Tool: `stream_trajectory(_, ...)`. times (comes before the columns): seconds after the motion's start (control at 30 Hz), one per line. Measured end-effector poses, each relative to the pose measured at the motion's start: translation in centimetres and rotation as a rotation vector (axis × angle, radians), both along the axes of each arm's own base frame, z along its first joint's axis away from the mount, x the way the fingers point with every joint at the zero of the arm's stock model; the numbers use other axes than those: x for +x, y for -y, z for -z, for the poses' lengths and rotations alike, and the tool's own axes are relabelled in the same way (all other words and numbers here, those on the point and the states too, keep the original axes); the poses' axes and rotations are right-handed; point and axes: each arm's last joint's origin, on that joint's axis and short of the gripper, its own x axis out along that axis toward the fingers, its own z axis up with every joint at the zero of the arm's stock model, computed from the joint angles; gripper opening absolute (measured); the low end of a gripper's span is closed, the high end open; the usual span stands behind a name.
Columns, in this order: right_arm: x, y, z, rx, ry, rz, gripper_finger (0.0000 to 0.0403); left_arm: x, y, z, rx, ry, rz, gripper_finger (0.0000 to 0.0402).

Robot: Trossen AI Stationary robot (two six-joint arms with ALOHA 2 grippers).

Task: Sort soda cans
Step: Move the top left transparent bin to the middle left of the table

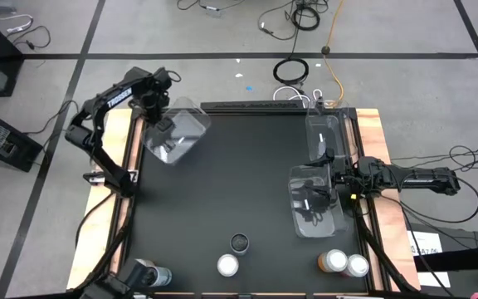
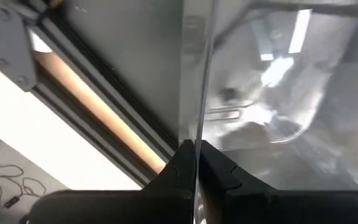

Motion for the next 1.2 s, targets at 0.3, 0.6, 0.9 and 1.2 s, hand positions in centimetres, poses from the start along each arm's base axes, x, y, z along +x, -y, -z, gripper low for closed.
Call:
stream_trajectory(0.3, 0.0, 0.0, 0.0, 0.0, 0.0, 0.0, 0.0389, 0.0, 1.7, -2.7, 0.057, 0.035, -0.062, 0.0005)
stream_trajectory(0.6, 0.0, 0.0, 0.0, 0.0, 0.0, 0.0, 0.0389, 2.1, 3.9, -1.7, -0.088, 0.079, -0.18, 0.0005)
stream_trajectory(0.9, 0.0, 0.0, 0.0, 0.0, 0.0, 0.0, 0.0389, 5.9, 7.2, -1.7, -0.093, 0.064, -0.165, 0.0005)
stream_trajectory(1.2, 0.0, 0.0, 0.0, 0.0, 0.001, 0.0, 0.0389, 9.1, 10.2, -1.6, -0.077, 0.104, -0.12, 0.0005)
